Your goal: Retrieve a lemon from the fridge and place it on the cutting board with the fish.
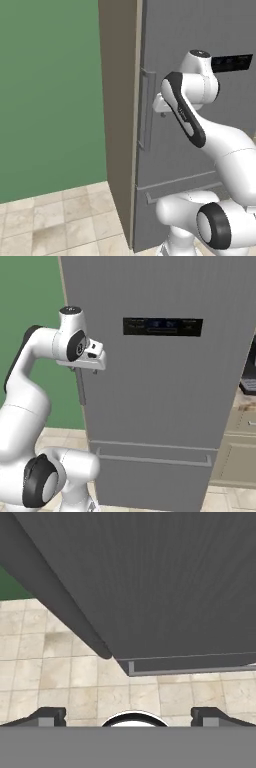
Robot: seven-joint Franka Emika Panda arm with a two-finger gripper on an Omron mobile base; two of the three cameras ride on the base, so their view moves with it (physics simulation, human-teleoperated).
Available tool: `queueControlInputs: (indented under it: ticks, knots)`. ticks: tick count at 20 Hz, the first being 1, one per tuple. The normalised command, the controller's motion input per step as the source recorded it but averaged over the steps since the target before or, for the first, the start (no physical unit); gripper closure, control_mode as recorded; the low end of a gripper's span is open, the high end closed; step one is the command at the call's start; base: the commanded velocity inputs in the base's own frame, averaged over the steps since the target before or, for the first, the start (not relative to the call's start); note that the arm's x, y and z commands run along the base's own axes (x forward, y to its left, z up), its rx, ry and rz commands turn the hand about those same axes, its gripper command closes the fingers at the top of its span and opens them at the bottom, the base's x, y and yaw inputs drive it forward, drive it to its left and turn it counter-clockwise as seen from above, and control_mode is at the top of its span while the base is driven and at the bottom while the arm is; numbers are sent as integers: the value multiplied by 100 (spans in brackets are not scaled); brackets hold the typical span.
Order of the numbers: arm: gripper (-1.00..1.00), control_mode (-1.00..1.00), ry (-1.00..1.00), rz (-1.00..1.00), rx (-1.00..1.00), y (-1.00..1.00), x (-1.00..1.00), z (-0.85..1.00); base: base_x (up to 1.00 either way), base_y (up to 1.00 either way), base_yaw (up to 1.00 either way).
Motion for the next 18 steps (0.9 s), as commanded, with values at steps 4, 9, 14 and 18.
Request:
queueControlInputs:
  ticks: [4,9,14,18]
  knots:
    - [-100,100,0,0,0,0,0,0,-21,31,-19]
    - [-100,100,0,0,0,0,0,0,-17,32,-24]
    - [-100,100,0,0,0,0,0,0,-30,48,-21]
    - [-100,100,0,0,0,0,0,0,-29,41,-20]
